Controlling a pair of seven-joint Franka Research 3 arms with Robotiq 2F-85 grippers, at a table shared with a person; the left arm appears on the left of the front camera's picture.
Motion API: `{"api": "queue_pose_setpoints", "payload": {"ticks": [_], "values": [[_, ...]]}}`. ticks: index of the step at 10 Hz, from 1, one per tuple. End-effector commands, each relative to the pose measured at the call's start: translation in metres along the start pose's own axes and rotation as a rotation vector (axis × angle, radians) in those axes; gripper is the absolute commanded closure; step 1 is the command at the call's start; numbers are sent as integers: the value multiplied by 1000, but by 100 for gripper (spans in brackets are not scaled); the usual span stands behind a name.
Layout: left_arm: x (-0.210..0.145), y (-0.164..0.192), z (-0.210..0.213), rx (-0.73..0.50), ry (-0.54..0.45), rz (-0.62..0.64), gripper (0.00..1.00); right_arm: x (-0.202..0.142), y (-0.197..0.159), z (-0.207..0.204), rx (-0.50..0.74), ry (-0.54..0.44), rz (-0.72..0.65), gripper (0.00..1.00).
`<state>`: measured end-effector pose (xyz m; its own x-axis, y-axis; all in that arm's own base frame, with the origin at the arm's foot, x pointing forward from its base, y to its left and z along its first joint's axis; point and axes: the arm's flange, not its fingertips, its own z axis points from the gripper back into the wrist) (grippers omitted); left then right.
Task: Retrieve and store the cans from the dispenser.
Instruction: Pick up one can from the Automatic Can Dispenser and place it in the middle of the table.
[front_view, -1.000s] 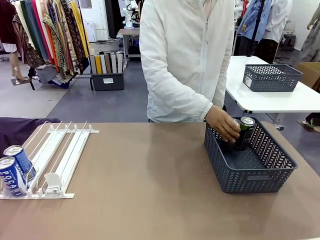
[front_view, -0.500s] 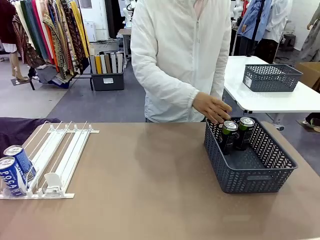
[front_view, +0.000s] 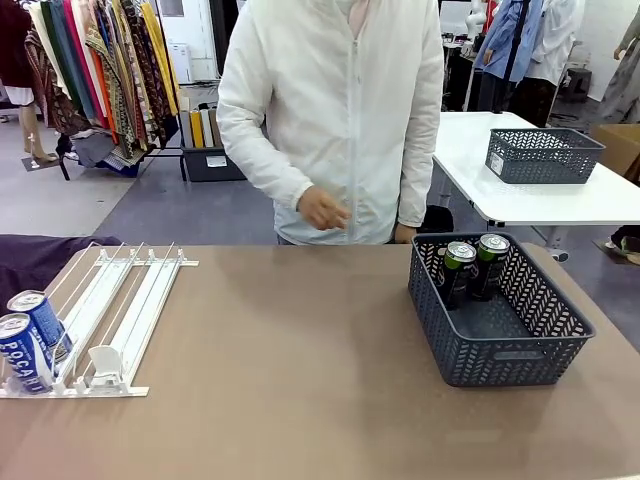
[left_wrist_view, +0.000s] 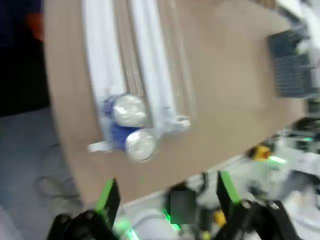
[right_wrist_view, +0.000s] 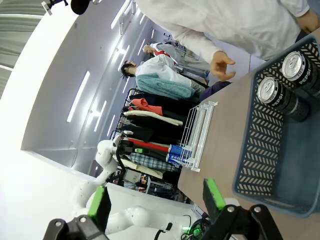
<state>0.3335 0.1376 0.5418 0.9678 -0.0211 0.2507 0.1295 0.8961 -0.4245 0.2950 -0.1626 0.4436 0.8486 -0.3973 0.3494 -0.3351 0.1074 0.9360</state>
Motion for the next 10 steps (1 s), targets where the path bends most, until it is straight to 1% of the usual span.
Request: {"api": "queue_pose_setpoints", "payload": {"ticks": [1, 3, 4, 5, 8, 9, 10], "values": [[-40, -20, -17, 429, -43, -142, 0, 3, 4, -1, 12, -6, 2, 0], [-38, -32, -39, 516, -70, -143, 0, 3, 4, -1, 12, -6, 2, 0], [-33, -40, -47, 434, -50, -144, 0, 3, 4, -1, 12, -6, 2, 0], [-30, -28, -16, 437, -43, -182, 0, 3, 4, -1, 12, -6, 2, 0], [-30, -28, -16, 437, -43, -182, 0, 3, 4, -1, 12, -6, 2, 0], [-34, -33, -24, 439, -56, -189, 0, 3, 4, -1, 12, -6, 2, 0], [-28, -39, -44, 462, -45, -226, 0, 3, 4, -1, 12, -6, 2, 0]]}}
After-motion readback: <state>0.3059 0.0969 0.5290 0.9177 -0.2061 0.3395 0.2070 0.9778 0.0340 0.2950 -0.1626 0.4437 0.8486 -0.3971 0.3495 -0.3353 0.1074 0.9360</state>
